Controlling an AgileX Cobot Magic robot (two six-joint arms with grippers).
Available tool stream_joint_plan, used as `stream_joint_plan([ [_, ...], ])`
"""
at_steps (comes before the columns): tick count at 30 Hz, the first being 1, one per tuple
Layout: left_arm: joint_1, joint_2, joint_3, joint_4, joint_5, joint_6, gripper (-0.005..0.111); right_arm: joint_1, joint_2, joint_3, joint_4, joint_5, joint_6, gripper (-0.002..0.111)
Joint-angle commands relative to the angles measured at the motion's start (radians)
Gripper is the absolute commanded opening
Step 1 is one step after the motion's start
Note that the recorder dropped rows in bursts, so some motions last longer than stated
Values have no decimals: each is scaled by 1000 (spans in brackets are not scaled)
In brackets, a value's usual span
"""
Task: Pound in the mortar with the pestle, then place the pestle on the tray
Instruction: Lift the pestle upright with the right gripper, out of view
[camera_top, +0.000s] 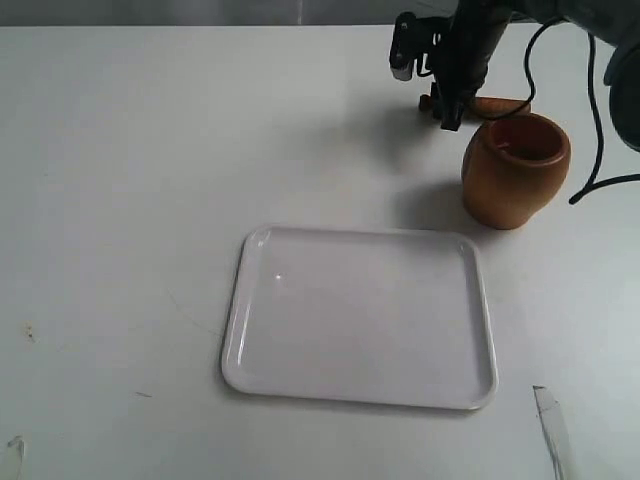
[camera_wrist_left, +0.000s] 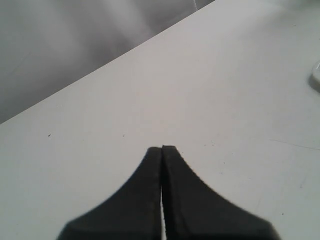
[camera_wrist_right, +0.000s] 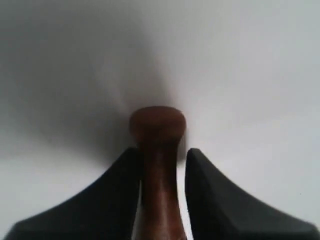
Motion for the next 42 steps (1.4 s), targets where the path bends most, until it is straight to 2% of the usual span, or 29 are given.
stream_joint_plan([
  [1,-8,-1,1,-7,-3,-8,0,0,-2,-10,-7,-33,-30,3],
  [2,-8,-1,1,-7,-3,-8,0,0,-9,-21,-3,-41,-17,0],
  [8,-8,-1,1,-7,-3,-8,0,-10,-93,-42,115,-193,135,0],
  [14,-8,-1,1,-7,-3,-8,0,-112,-212,-41,535,-272,229,0],
  [18,-8,-1,1,-7,-3,-8,0,-196,-297,22,758,-270,202,0],
  [22,-8,-1,1,-7,-3,-8,0,-249,-409,153,983,-303,13,0],
  [26,-8,-1,1,-7,-3,-8,0,-260,-582,384,1201,-478,-274,0],
  [28,-8,-1,1,-7,-3,-8,0,-260,-663,506,1378,-581,-465,0],
  [29,-8,-1,1,-7,-3,-8,0,-256,-706,574,1525,-608,-602,0],
  [30,-8,-1,1,-7,-3,-8,0,-258,-747,643,1700,-603,-750,0],
  [31,-8,-1,1,-7,-3,-8,0,-267,-779,701,1791,-571,-881,0],
  [35,-8,-1,1,-7,-3,-8,0,-303,-877,883,1791,-333,-890,0],
  [39,-8,-1,1,-7,-3,-8,0,-303,-941,1007,1791,-379,-848,0],
  [42,-8,-1,1,-7,-3,-8,0,-293,-1009,1073,1791,-609,-950,0],
])
